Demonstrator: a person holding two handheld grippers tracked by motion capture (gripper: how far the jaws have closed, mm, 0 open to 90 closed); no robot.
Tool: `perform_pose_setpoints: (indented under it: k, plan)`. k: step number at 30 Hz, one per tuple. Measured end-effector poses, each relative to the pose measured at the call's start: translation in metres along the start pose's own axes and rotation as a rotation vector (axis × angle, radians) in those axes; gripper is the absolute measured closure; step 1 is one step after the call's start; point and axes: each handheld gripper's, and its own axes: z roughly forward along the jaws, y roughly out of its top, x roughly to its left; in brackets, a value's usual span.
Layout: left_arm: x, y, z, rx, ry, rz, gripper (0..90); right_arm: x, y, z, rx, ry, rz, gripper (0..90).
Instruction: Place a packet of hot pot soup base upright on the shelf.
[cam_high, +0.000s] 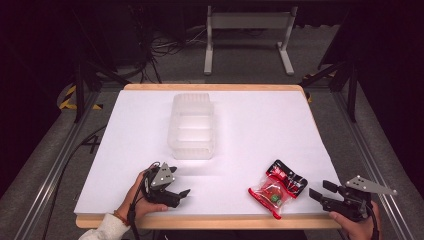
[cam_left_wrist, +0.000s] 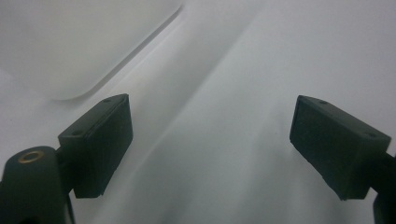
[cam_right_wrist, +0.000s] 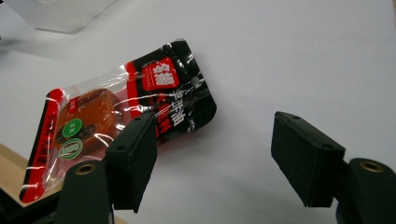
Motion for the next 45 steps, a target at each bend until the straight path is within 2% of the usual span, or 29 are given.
perform_pose_setpoints:
  k: [3, 6, 13, 15, 17, 19, 20, 22, 23, 24, 25, 28, 29, 31, 33, 36, 38, 40, 42, 44, 45]
  plan:
    - [-0.003, 0.004, 0.006, 0.017, 0.009, 0.011, 14.7, 0.003, -0.004, 0.003, 0.035, 0.031, -0.005, 31.0]
    - [-0.006, 0.007, 0.011, 0.034, -0.013, 0.036, 15.0, 0.007, -0.004, 0.005, 0.045, 0.062, 0.0, 30.5]
    - [-0.009, 0.016, 0.011, 0.007, -0.061, 0.036, 16.3, 0.017, -0.002, 0.022, 0.145, 0.171, 0.034, 29.1]
    - [-0.012, 0.023, 0.012, -0.003, -0.096, 0.027, 16.7, 0.019, -0.001, 0.027, 0.161, 0.173, 0.025, 29.0]
    - [-0.016, 0.03, 0.015, -0.002, -0.122, 0.033, 17.3, 0.022, 0.001, 0.035, 0.18, 0.202, 0.026, 28.7]
    - [-0.021, 0.037, 0.02, 0.0, -0.149, 0.044, 17.9, 0.025, 0.003, 0.042, 0.19, 0.208, 0.025, 27.4]
    - [-0.023, 0.04, 0.022, 0.003, -0.158, 0.045, 18.1, 0.026, 0.004, 0.044, 0.189, 0.215, 0.026, 27.2]
    - [-0.028, 0.05, 0.033, 0.017, -0.208, 0.051, 19.2, 0.028, 0.005, 0.048, 0.184, 0.228, 0.024, 26.3]
    - [-0.028, 0.05, 0.033, 0.017, -0.208, 0.051, 19.7, 0.028, 0.005, 0.048, 0.184, 0.228, 0.024, 26.3]
    - [-0.032, 0.058, 0.043, 0.028, -0.24, 0.053, 19.7, 0.029, 0.005, 0.05, 0.176, 0.245, 0.028, 26.2]
    - [-0.034, 0.062, 0.047, 0.033, -0.252, 0.055, 20.0, 0.028, 0.006, 0.051, 0.172, 0.246, 0.031, 27.1]
    - [-0.041, 0.077, 0.061, 0.042, -0.301, 0.061, 21.2, 0.027, 0.006, 0.054, 0.154, 0.285, 0.058, 30.6]
    - [-0.041, 0.077, 0.061, 0.042, -0.301, 0.061, 21.7, 0.027, 0.006, 0.054, 0.154, 0.285, 0.058, 30.6]
    - [-0.047, 0.093, 0.073, 0.041, -0.347, 0.06, 22.8, 0.028, 0.006, 0.058, 0.154, 0.291, 0.075, 35.9]
    - [-0.051, 0.104, 0.082, 0.035, -0.38, 0.051, 24.4, 0.027, 0.006, 0.06, 0.135, 0.294, 0.098, 50.7]
    - [-0.054, 0.118, 0.098, 0.041, -0.398, 0.021, 25.9, 0.025, 0.006, 0.061, 0.117, 0.29, 0.119, 65.6]
    - [-0.053, 0.125, 0.108, 0.043, -0.418, -0.016, 27.5, 0.026, 0.008, 0.063, 0.113, 0.279, 0.115, 72.7]
    - [-0.053, 0.129, 0.12, 0.061, -0.421, -0.049, 28.1, 0.028, 0.009, 0.066, 0.098, 0.274, 0.101, 79.8]
    - [-0.052, 0.131, 0.127, 0.077, -0.421, -0.07, 28.9, 0.03, 0.012, 0.067, 0.089, 0.277, 0.083, 83.9]
    - [-0.051, 0.133, 0.133, 0.075, -0.437, -0.105, 30.7, 0.033, 0.014, 0.068, 0.078, 0.281, 0.061, 87.2]
    - [-0.05, 0.133, 0.135, 0.074, -0.448, -0.108, 33.2, 0.035, 0.015, 0.069, 0.068, 0.283, 0.049, 89.3]
